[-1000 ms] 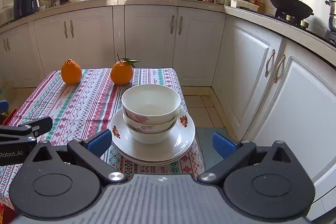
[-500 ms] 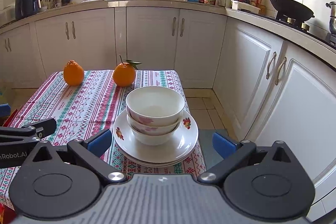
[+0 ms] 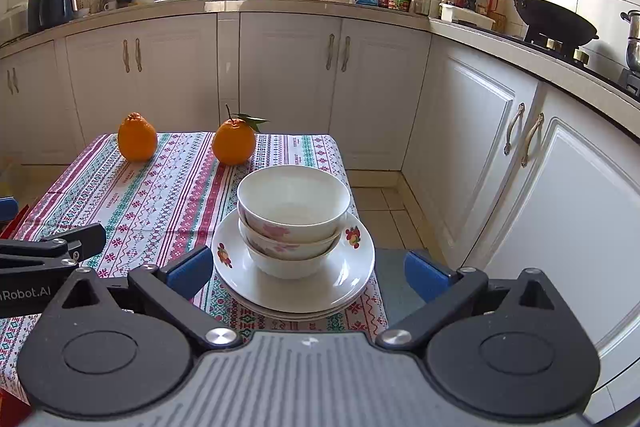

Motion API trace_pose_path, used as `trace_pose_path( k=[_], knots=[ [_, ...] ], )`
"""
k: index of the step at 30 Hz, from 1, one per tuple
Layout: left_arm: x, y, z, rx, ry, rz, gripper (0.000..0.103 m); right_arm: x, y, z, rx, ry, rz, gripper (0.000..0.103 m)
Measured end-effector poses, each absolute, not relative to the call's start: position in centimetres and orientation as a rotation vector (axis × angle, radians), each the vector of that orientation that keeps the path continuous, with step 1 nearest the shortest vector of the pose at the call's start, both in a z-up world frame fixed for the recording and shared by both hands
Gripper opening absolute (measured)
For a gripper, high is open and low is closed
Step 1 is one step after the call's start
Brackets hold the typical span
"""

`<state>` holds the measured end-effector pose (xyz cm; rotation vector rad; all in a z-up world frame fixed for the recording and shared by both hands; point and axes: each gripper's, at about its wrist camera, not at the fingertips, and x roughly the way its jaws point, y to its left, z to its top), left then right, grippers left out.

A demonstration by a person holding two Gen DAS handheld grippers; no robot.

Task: Organize plates and bowls

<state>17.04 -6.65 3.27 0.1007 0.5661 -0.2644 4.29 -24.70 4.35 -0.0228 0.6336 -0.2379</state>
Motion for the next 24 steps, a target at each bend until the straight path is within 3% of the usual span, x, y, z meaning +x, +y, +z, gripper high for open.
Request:
trace_pose_path(
  k=[24],
  knots=[
    [17.18, -6.68, 3.36, 0.092, 0.567, -0.264, 0.102, 4.27, -24.58, 4.49, -0.037, 0.627, -0.244, 0.103]
  ],
)
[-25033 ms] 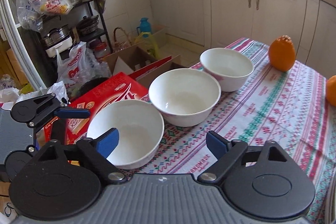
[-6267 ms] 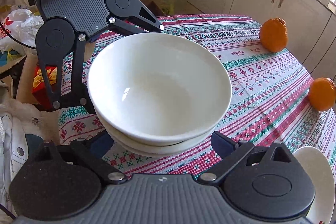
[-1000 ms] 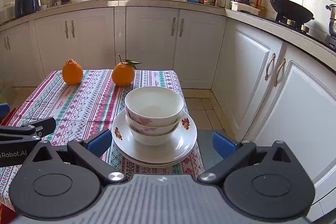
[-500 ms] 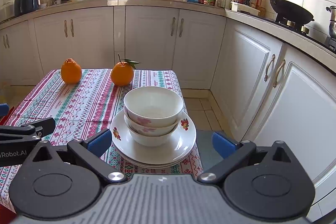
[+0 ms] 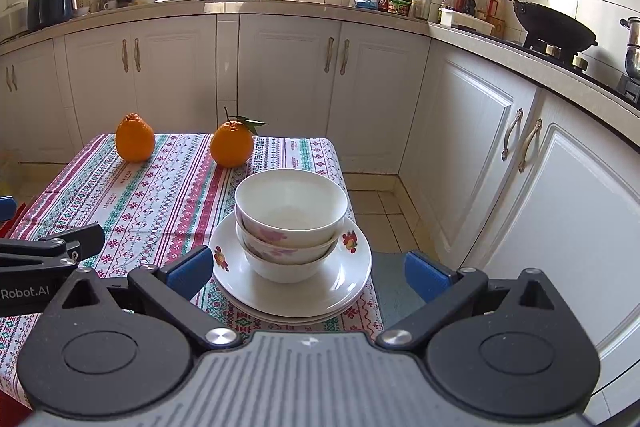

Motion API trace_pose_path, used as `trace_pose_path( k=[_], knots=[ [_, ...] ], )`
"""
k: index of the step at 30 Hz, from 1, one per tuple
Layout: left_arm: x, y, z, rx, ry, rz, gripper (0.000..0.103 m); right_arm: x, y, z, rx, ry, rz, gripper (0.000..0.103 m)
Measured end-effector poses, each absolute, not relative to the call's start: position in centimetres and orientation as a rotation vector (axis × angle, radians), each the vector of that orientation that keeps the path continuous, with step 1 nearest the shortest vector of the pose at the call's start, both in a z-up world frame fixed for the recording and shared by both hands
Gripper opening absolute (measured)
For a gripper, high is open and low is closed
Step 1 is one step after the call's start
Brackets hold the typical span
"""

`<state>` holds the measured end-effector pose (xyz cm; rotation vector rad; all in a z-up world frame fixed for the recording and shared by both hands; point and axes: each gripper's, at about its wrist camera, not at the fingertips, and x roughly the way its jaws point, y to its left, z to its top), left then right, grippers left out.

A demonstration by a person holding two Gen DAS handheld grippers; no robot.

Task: Organize plates and bowls

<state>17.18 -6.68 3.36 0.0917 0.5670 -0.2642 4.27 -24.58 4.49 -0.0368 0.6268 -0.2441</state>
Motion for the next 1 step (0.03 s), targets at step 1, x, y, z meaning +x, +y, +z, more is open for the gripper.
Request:
trace_pose_path(
  k=[1],
  knots=[
    [17.19, -6.67, 3.35, 0.091, 0.567, -0.265, 0.102, 4.26, -24.58, 4.50, -0.036, 0.628, -0.245, 0.103]
  ],
)
